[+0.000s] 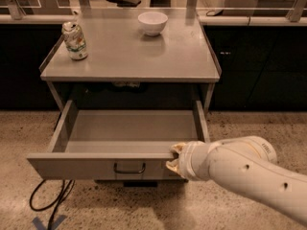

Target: Open top drawer

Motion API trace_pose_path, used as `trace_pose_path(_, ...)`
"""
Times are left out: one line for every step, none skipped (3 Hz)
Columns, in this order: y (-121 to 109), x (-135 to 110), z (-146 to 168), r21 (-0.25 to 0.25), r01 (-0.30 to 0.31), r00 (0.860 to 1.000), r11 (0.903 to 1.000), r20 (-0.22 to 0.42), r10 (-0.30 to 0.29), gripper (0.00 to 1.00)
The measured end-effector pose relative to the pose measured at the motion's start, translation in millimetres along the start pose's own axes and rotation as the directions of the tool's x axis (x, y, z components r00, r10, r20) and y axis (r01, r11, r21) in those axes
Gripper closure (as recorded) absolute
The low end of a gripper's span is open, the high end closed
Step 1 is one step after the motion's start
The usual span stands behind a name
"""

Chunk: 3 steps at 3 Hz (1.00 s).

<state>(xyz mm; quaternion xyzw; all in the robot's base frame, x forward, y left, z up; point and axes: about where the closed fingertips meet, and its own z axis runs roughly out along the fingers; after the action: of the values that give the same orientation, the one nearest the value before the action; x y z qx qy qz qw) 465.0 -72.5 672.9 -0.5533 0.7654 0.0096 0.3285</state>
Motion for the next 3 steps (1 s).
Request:
trace_pose_path(-0.4,-3.7,-3.5,0.000,0.000,1.000,1.0000,0.000,0.000,1.00)
trace_pose_path(-0.4,-3.7,-3.6,0.000,0.000,1.000,1.0000,0.000,0.000,0.81)
trace_pose_path(-0.4,-3.7,-3.6,0.000,0.000,1.000,1.0000,0.000,0.000,0.58)
